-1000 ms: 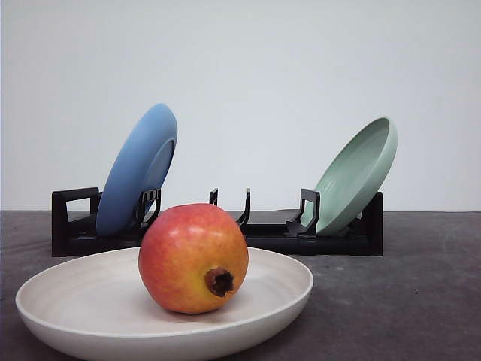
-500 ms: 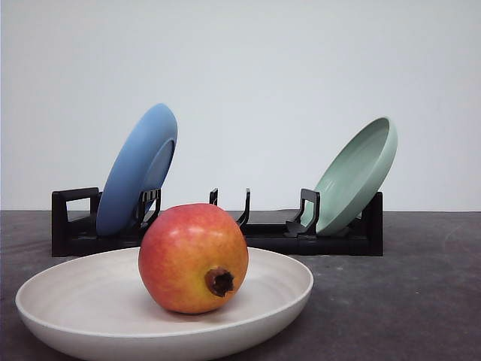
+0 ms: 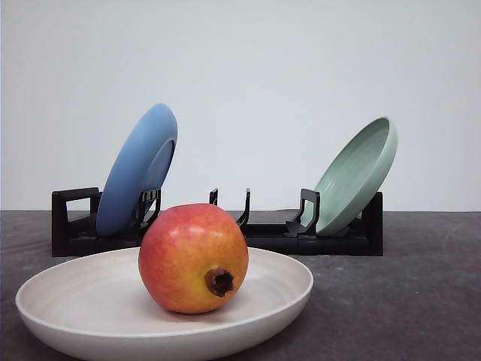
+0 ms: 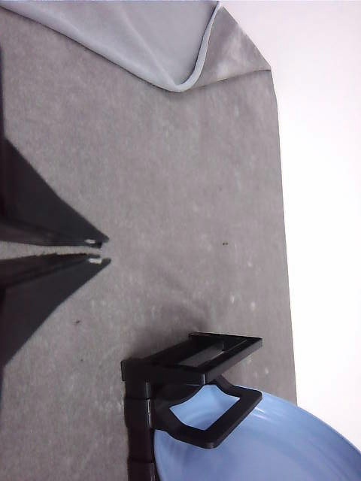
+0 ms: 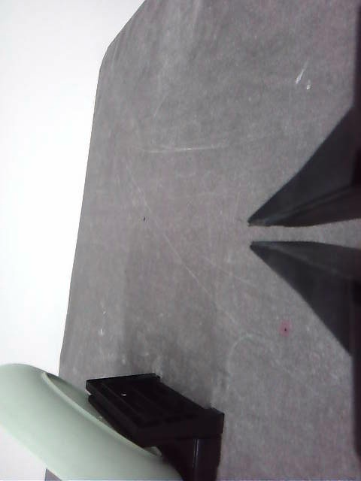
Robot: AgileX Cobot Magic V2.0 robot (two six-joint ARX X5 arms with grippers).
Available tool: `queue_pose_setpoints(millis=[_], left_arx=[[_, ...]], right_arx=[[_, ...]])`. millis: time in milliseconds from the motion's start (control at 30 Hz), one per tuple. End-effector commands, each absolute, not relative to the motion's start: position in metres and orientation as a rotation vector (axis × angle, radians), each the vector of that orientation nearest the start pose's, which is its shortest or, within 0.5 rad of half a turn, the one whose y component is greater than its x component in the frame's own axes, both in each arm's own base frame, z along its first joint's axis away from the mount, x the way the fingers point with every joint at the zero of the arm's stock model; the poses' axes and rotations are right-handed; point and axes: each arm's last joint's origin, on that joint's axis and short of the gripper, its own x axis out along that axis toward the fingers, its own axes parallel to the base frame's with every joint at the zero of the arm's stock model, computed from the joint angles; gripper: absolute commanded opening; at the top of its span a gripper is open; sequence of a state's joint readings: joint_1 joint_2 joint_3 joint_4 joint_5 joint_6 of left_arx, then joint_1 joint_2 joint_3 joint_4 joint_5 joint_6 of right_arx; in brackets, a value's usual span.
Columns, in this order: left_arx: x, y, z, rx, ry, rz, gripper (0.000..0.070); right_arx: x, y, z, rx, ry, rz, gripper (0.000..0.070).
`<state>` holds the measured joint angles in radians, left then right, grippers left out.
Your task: Place pomegranate in white plate
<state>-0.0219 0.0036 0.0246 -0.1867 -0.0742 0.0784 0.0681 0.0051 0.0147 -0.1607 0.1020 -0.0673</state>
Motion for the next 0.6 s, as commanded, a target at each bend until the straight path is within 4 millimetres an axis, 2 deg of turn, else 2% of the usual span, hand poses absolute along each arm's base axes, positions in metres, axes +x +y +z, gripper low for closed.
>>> queue_pose_setpoints(millis=[0, 567], left_arx=[[0.0956, 0.0, 0.1495, 0.094, 0.179, 0.041, 0.0], [0.0956, 0.0, 0.1495, 0.094, 0.179, 0.041, 0.0]], right_arx=[[0.096, 0.0035, 0.1515, -0.076, 0.151, -0.033, 0.0035], [0.096, 0.0035, 0.1515, -0.076, 0.151, -0.033, 0.0035]])
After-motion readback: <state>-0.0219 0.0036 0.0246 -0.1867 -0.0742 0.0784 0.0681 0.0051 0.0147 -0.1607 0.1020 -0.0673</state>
